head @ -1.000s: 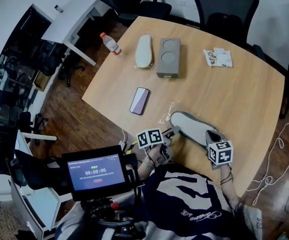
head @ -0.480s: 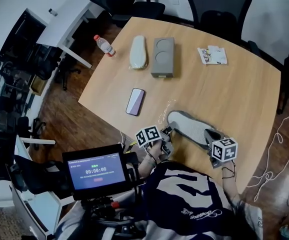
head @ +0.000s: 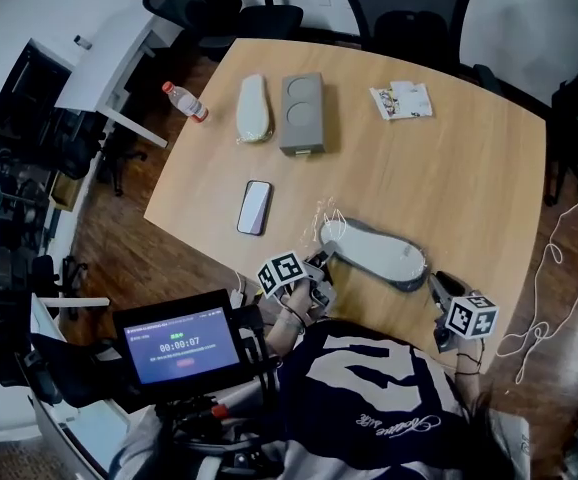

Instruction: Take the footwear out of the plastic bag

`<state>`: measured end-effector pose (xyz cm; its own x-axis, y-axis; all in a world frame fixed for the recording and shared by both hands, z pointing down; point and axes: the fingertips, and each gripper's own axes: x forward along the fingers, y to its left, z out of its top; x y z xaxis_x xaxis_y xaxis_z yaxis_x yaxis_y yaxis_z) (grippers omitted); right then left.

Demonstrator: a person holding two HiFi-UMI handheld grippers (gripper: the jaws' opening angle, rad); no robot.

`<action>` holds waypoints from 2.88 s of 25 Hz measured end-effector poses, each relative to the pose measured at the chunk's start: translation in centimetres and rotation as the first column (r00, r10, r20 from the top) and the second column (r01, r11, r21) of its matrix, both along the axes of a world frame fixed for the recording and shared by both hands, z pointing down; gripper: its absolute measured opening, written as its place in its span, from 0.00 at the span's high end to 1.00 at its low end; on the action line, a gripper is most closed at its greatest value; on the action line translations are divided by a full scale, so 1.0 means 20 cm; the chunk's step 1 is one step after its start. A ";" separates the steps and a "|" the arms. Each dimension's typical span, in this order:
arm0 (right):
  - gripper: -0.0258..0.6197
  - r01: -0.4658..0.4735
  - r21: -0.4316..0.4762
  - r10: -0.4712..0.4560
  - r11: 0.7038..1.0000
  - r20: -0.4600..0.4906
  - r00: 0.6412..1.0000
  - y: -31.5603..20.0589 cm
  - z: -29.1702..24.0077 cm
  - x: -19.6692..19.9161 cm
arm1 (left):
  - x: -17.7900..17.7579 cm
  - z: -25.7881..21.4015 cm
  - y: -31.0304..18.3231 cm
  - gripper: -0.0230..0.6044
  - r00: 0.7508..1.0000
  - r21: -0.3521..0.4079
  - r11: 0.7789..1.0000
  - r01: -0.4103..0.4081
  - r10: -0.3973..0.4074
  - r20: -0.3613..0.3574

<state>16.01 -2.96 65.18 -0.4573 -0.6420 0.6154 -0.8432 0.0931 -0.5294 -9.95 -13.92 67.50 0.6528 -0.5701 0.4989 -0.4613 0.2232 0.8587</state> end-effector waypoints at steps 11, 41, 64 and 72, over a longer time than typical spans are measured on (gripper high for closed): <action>0.78 0.177 -0.129 -0.177 0.976 0.010 0.984 -0.02 0.10 -0.08 | 0.01 0.00 0.01 0.78 1.000 -0.012 1.000 -0.008 0.008 -0.007; 0.81 0.098 -0.121 -0.050 0.988 0.346 0.937 -0.06 -0.04 -0.13 | 0.02 0.00 0.01 0.81 0.999 0.016 0.999 -0.043 0.042 0.021; 0.84 0.036 0.047 -0.045 0.998 0.211 0.977 -0.04 -0.31 -0.05 | -0.13 -0.13 -0.20 0.96 0.933 0.163 0.984 -0.066 0.002 0.360; 0.85 -0.019 0.099 0.008 0.995 0.107 0.994 0.03 -0.47 0.11 | -0.14 -0.13 -0.22 0.96 0.926 0.156 0.988 -0.017 -0.043 0.376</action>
<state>18.20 -2.32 55.69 -0.5078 -0.7042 0.4963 -0.7840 0.1389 -0.6050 -12.67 -18.27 64.94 0.4252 -0.6665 0.6124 -0.7555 0.1112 0.6456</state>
